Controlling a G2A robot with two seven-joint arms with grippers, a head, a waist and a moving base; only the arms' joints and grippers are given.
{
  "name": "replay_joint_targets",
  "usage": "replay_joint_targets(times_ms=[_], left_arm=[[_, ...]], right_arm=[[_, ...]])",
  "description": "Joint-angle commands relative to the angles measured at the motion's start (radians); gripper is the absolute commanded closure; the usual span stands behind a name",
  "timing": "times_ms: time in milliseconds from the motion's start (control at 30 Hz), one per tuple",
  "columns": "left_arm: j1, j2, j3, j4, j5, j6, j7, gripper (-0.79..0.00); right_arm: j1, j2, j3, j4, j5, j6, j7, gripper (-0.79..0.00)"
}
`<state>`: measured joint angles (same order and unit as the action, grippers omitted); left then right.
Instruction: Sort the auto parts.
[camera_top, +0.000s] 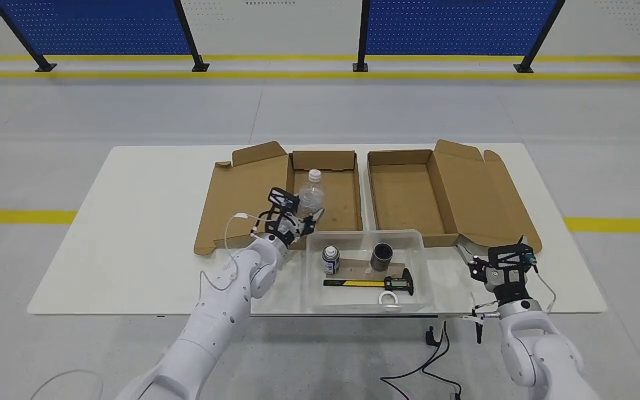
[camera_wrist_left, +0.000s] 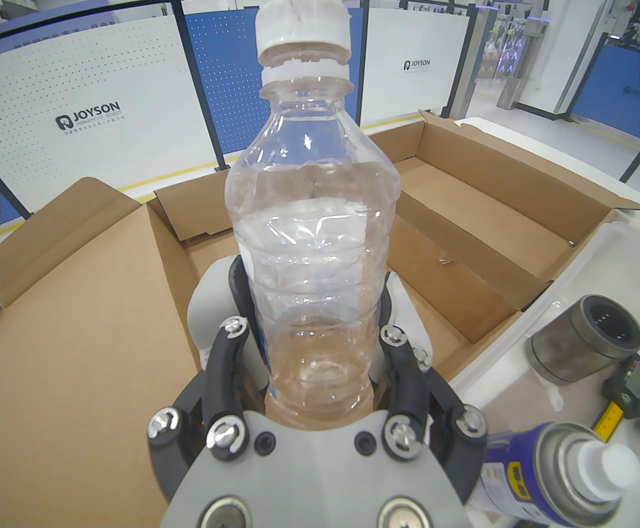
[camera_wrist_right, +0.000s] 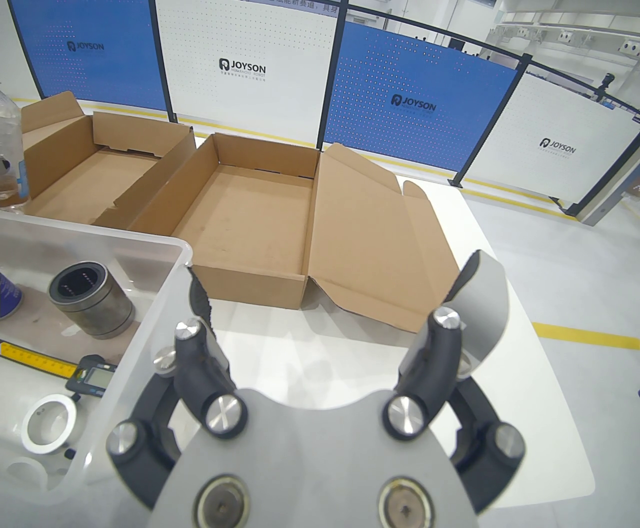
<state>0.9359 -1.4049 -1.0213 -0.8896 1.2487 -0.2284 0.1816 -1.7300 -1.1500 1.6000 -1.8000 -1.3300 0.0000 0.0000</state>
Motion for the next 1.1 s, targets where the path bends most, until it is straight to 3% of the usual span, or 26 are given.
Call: replay_joint_targets(times_ms=[0, 33, 67, 167, 267, 367, 433, 500, 600, 700, 1067], left_arm=[[-0.006, -0.003, 0.004, 0.017, -0.004, -0.002, 0.007, 0.0], [-0.009, -0.005, 0.006, 0.025, -0.003, -0.001, 0.009, -0.028], [-0.012, -0.006, 0.008, 0.03, -0.002, -0.002, 0.01, -0.139], [-0.018, -0.009, 0.011, 0.045, -0.003, -0.003, 0.013, -0.185], [-0.023, -0.011, 0.012, 0.054, -0.003, -0.004, 0.014, -0.332], [-0.026, -0.013, 0.012, 0.059, -0.001, -0.004, 0.016, -0.351], [-0.027, -0.013, 0.012, 0.061, 0.001, -0.006, 0.018, -0.397], [-0.026, -0.013, 0.011, 0.059, 0.005, -0.005, 0.018, -0.493], [-0.021, -0.011, 0.004, 0.06, 0.007, -0.003, 0.023, -0.539], [-0.014, -0.009, -0.002, 0.056, 0.01, -0.003, 0.024, -0.779], [0.02, 0.002, -0.024, -0.016, 0.041, 0.003, 0.016, -0.785]], right_arm=[[0.0, 0.0, 0.0, 0.0, 0.0, 0.0, 0.0, -0.785], [0.0, 0.0, 0.0, 0.0, 0.0, 0.0, 0.0, -0.785], [0.0, 0.0, 0.0, 0.0, 0.0, 0.0, 0.0, -0.785], [0.0, 0.0, 0.0, 0.0, 0.0, 0.0, 0.0, -0.785], [0.0, 0.0, 0.0, 0.0, 0.0, 0.0, 0.0, -0.785], [0.0, 0.0, 0.0, 0.0, 0.0, 0.0, 0.0, -0.785], [0.0, 0.0, 0.0, 0.0, 0.0, 0.0, 0.0, -0.785], [0.0, 0.0, 0.0, 0.0, 0.0, 0.0, 0.0, -0.785], [0.0, 0.0, 0.0, 0.0, 0.0, 0.0, 0.0, -0.785], [0.0, 0.0, 0.0, 0.0, 0.0, 0.0, 0.0, -0.785], [0.0, 0.0, 0.0, 0.0, 0.0, 0.0, 0.0, -0.785]])
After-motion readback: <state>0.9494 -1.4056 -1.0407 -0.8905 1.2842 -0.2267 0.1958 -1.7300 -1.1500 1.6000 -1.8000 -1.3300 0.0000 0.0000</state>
